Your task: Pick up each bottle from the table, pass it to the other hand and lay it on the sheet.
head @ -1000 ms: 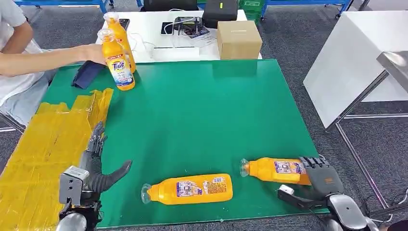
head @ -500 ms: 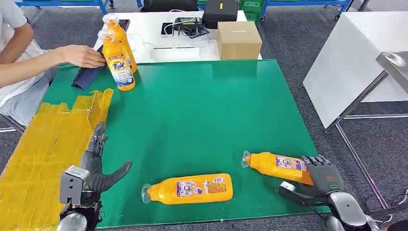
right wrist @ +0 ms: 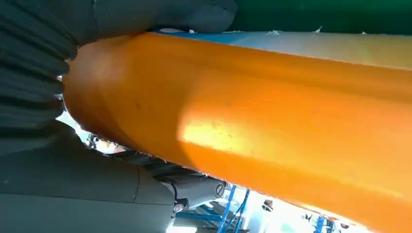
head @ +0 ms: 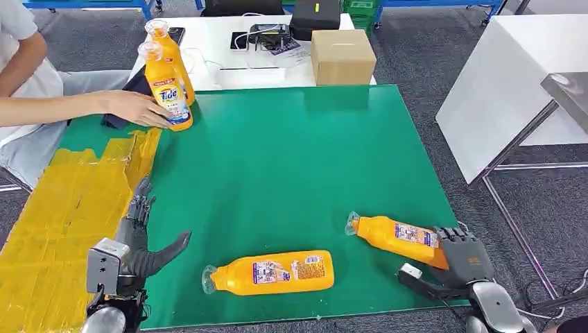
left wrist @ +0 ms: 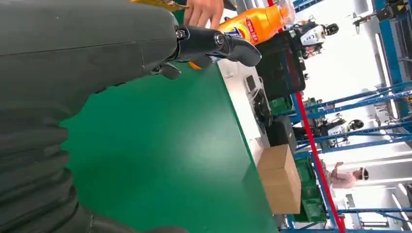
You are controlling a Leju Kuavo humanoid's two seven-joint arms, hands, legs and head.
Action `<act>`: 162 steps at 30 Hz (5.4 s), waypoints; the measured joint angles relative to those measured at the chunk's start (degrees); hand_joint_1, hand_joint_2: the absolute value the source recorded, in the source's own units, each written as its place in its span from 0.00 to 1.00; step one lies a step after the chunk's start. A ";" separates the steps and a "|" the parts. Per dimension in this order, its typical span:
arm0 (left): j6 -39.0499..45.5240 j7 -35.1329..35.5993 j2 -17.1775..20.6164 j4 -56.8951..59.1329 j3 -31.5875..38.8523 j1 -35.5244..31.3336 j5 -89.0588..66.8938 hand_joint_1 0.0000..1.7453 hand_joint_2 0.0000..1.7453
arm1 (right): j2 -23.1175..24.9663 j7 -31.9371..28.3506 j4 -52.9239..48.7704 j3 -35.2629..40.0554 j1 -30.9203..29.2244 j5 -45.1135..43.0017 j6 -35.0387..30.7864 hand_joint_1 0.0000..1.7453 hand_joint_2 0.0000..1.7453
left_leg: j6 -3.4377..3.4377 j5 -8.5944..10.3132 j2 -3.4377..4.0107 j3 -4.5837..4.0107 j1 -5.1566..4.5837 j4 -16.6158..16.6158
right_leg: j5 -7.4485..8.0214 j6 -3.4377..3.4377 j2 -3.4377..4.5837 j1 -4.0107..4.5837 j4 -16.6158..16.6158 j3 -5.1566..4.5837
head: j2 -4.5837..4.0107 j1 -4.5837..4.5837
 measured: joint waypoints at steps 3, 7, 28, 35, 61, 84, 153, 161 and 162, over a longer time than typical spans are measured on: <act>0.00 0.00 0.00 0.00 0.00 0.00 0.00 0.00 1.00 | 0.13 0.00 0.02 -0.02 0.02 0.00 0.00 0.99 1.00 | 0.00 -0.02 0.00 0.00 0.00 0.00 | -0.01 0.00 0.00 0.00 0.00 -0.19 | 0.00 0.00; 0.00 0.00 0.00 0.00 0.00 0.00 0.00 0.00 1.00 | 0.20 -0.02 0.02 -0.02 0.08 0.00 0.00 0.99 1.00 | 0.00 -0.02 0.00 -0.01 -0.01 0.00 | -0.01 0.00 0.00 -0.01 0.00 -0.20 | 0.00 0.00; -3.76 3.98 0.31 3.02 -9.38 -7.07 -2.73 0.00 1.00 | 17.49 -15.07 -14.80 -1.99 -4.03 -21.81 -21.62 1.00 1.00 | -0.17 0.36 0.20 -0.54 0.06 0.01 | 0.28 -0.30 0.05 0.06 0.36 -0.41 | 0.00 -0.18; -2.93 4.31 1.07 4.37 -12.90 -8.89 -2.14 0.00 1.00 | 21.42 -10.10 -20.85 -0.68 -4.95 -22.43 -23.08 1.00 1.00 | -0.20 0.39 -0.05 -0.80 0.05 0.01 | 0.27 -0.31 -0.14 0.05 0.38 -0.49 | 0.00 0.00; -6.75 4.37 1.90 7.43 -15.82 -14.77 5.46 0.00 1.00 | 26.53 -18.64 -12.26 7.45 -10.90 -37.00 -9.90 1.00 1.00 | -0.21 0.43 -0.06 -1.02 0.05 0.01 | 0.27 -0.31 -0.15 0.06 0.41 -0.68 | 0.00 -0.02; -7.10 4.46 1.90 8.02 -16.11 -15.32 5.49 0.00 1.00 | 27.08 -18.67 -8.79 9.29 -11.89 -37.00 -9.90 1.00 1.00 | -0.21 0.42 -0.07 -1.08 0.05 0.01 | 0.27 -0.31 -0.16 0.05 0.40 -0.74 | 0.00 0.00; -14.05 7.41 0.24 13.16 -20.04 -21.60 23.65 1.00 1.00 | 33.73 -19.58 9.70 25.11 -22.46 -35.21 -10.95 1.00 1.00 | -0.32 0.51 -0.07 -1.17 0.06 0.02 | 0.29 -0.31 -0.13 0.05 0.48 -0.88 | 0.00 0.02; -14.16 7.37 0.00 14.03 -20.41 -21.90 24.11 1.00 1.00 | 33.73 -19.54 10.38 25.42 -22.44 -35.47 -11.26 1.00 1.00 | -0.32 0.51 -0.06 -1.17 0.06 0.02 | 0.29 -0.31 -0.12 0.06 0.49 -0.89 | 0.00 0.00; -14.16 7.37 0.00 14.10 -20.41 -21.96 24.09 1.00 1.00 | 33.73 -19.54 10.43 25.44 -22.44 -35.47 -11.26 1.00 1.00 | -0.32 0.51 -0.06 -1.17 0.06 0.02 | 0.29 -0.31 -0.12 0.06 0.49 -0.89 | 0.00 0.00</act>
